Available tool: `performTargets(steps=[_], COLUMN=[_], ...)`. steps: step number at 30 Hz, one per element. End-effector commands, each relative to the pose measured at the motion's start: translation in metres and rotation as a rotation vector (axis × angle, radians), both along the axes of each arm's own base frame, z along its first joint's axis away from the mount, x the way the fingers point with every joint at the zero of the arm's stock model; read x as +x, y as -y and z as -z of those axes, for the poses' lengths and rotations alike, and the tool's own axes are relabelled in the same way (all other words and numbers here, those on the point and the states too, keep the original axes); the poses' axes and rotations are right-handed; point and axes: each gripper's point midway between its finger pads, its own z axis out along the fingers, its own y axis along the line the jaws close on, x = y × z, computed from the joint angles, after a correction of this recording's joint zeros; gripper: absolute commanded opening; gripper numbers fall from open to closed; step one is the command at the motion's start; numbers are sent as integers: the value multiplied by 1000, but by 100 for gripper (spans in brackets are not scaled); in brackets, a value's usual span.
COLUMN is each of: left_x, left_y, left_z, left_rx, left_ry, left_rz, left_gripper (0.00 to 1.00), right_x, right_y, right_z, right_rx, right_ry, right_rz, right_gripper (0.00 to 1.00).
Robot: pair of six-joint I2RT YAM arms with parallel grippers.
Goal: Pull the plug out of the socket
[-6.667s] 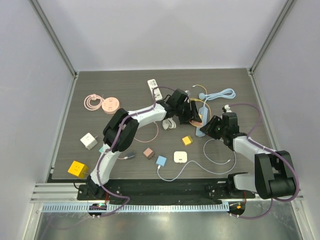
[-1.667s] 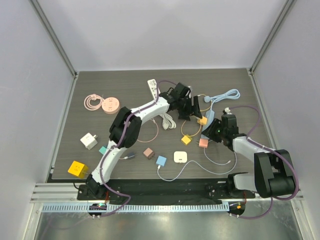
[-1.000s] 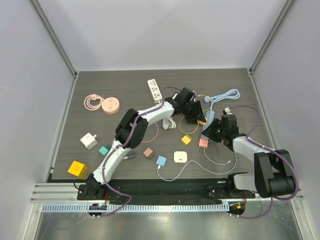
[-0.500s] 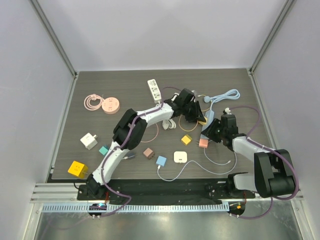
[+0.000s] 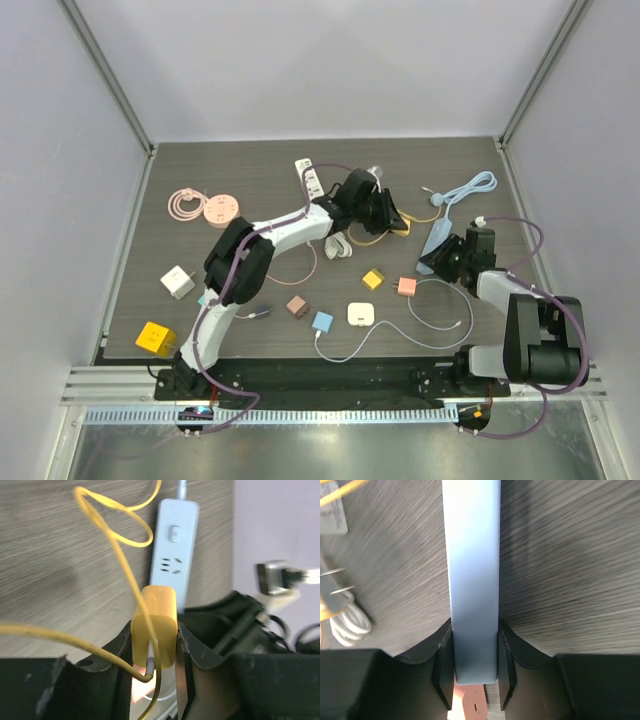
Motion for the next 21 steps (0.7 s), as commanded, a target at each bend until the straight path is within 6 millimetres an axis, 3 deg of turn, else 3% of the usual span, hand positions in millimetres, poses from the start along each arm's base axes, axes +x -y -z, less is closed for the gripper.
performTargets(steps=[1,9,15,16,18,21], left_x=[11,-4,-16,-20,-17,-18], left_y=[-8,-12,-36,-42,-52,-63], left_z=[-68,-112,-119,-128,-127,-124], left_rx=[-81,-176,-59,-45,9,80], left_ry=[92,130,210,225,266,288], left_rz=[0,78,116,112,100,105], left_gripper=[0,0,0,0,0,0], right_x=[-10,-1,35,46,57,70], right_y=[23,12,11,5,-4,-18], right_z=[18,10,-7,-20,-33,-73], right_rx=[-76,-37,-24,0,34,94], right_ry=[-101,-50,-25,7,46,148], right_rz=[112,45,-12,-47,-102,-174], right_gripper=[1,1,1,1,1,1])
